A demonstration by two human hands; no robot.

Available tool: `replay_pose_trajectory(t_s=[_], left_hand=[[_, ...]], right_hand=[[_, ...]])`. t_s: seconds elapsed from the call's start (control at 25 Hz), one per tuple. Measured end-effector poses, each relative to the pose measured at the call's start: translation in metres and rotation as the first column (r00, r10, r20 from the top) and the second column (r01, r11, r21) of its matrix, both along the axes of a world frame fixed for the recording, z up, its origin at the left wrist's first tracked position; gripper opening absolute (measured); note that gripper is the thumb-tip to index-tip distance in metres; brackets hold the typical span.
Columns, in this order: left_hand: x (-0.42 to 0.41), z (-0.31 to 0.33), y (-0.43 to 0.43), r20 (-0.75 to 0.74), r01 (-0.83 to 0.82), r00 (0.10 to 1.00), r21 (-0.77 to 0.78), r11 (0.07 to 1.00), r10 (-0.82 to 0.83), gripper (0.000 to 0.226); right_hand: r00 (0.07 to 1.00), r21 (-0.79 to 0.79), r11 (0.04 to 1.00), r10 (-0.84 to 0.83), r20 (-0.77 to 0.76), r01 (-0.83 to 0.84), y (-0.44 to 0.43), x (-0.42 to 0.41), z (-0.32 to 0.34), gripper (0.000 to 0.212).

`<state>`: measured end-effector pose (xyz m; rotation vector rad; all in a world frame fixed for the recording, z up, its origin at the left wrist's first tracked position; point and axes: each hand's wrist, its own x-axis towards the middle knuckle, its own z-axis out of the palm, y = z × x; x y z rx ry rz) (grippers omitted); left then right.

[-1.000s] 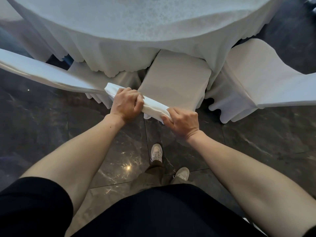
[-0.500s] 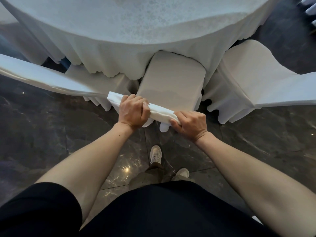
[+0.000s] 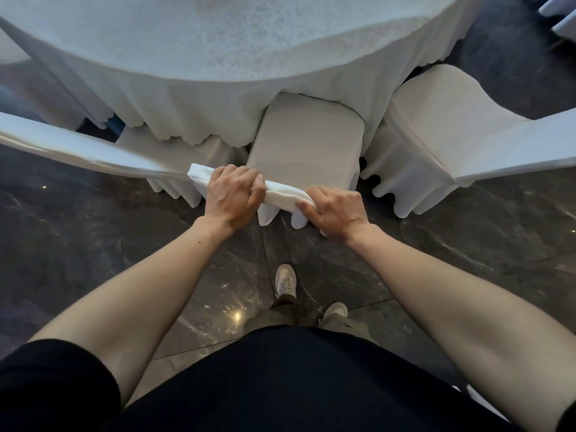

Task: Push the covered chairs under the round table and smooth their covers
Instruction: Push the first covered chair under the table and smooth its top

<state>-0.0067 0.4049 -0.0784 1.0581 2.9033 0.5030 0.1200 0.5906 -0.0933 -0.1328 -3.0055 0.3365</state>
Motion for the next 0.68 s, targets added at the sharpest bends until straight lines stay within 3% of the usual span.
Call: replay_pose_trajectory(t_s=[0.28, 0.68], left_hand=[[0.063, 0.021, 0.048, -0.020, 0.222, 0.975, 0.030, 0.974, -0.222, 0.042], [0.227, 0.049, 0.248, -0.042, 0.346, 0.938, 0.164, 0.924, -0.344, 0.038]], right_hand=[[0.987, -0.123, 0.980, -0.157, 0.021, 0.158, 0.047, 0.060, 0.016, 0.044], [0.949, -0.143, 0.949, -0.296, -0.107, 0.280, 0.232, 0.239, 0.066, 0.044]])
